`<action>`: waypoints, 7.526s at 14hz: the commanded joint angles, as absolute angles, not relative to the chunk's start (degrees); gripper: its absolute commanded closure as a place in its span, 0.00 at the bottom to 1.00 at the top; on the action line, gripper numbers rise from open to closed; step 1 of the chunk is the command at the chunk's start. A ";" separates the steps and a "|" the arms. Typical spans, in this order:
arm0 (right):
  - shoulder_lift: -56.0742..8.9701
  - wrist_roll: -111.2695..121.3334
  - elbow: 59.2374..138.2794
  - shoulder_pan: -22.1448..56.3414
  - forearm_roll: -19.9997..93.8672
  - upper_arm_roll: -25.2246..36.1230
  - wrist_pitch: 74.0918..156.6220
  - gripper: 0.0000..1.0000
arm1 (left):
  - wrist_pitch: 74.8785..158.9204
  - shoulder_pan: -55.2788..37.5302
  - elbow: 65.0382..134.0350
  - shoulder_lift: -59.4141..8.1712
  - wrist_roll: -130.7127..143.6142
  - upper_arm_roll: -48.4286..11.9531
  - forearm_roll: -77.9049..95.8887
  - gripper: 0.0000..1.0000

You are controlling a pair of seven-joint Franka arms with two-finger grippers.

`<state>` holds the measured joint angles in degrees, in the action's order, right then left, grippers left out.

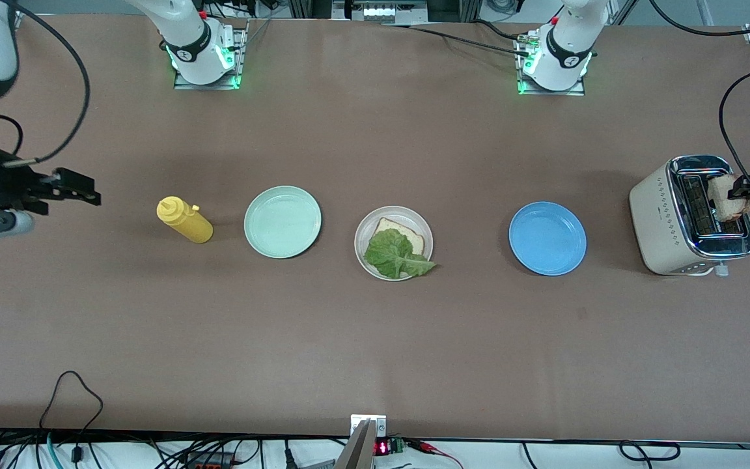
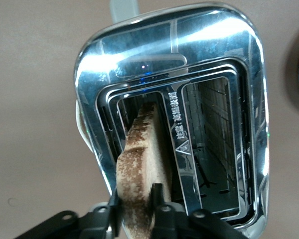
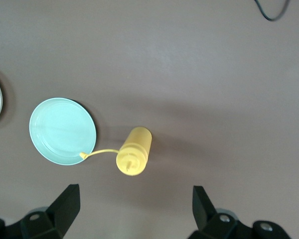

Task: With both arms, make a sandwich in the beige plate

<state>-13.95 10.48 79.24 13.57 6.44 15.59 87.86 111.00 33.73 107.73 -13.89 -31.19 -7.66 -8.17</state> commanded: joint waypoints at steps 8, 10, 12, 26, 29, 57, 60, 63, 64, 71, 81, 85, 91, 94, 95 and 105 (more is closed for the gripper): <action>-1.77 2.99 88.40 -2.81 1.32 -3.08 88.68 0.00 | 101.90 33.58 103.56 -9.67 -34.45 -8.61 -5.38 0.99; 1.65 2.99 92.79 -2.73 1.23 -2.99 91.13 0.00 | 94.60 33.58 98.37 -9.67 -34.37 -9.31 -3.78 0.99; 3.86 2.99 96.66 -2.64 1.06 -2.90 93.86 0.00 | 88.19 33.57 92.14 -9.84 -34.45 -11.77 -3.87 0.99; 3.60 2.72 95.45 -2.90 1.06 -2.55 93.52 0.00 | 84.02 22.17 86.84 -18.53 -21.74 -34.63 5.51 0.97; 3.60 1.58 95.89 -2.90 0.97 -2.81 92.37 0.00 | 90.58 15.93 86.31 -23.28 -6.37 -34.63 15.35 0.97; 3.34 1.67 95.54 -2.64 -0.35 -3.43 94.48 0.00 | 128.42 6.76 93.87 -46.68 -34.54 -32.35 40.79 0.00; 3.34 1.58 95.54 -2.64 -0.09 -3.43 94.66 0.00 | 126.22 7.91 93.87 -44.48 -33.93 -32.34 33.07 0.00; 3.43 1.58 95.54 -2.64 -0.09 -3.43 94.66 0.00 | 121.22 9.40 93.87 -41.06 -33.49 -31.91 26.48 0.00; 3.60 1.58 95.45 -2.64 -0.09 -3.43 94.66 0.00 | 119.03 10.10 93.87 -39.57 -33.05 -31.82 23.67 0.00; 3.69 1.85 94.83 -2.72 -0.09 -3.34 94.57 0.00 | 103.38 12.66 92.38 -25.95 -18.30 -31.82 1.97 0.00; 3.78 1.67 94.40 -2.37 -0.44 -3.43 94.57 0.00 | 84.46 5.40 79.97 -15.67 -12.33 -18.69 -10.84 0.00; 3.78 1.67 94.22 -2.37 -0.44 -3.43 94.66 0.00 | 87.95 -3.41 88.04 -6.35 3.23 -4.07 -2.20 0.00; 3.34 1.58 94.22 -1.76 -0.18 -3.52 95.62 0.00 | 101.78 -4.56 101.87 3.60 -0.06 -0.70 -2.20 0.00; 3.51 1.67 94.22 -1.67 -0.09 -3.51 95.89 0.00 | 100.99 -6.67 101.43 3.95 -6.07 1.49 -2.11 0.00; 3.52 1.67 94.22 -1.76 -0.26 -3.43 95.89 0.00 | 99.51 -7.11 100.90 4.04 -6.06 2.36 -2.02 0.00; 3.60 1.67 94.04 -1.76 0.00 -3.34 95.80 0.00 | 92.72 -5.63 95.19 0.09 -4.65 2.64 -0.18 0.00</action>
<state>3.51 2.20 94.66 -1.76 -0.80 -3.27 96.11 94.82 -5.93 98.29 2.04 -3.86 2.29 -0.96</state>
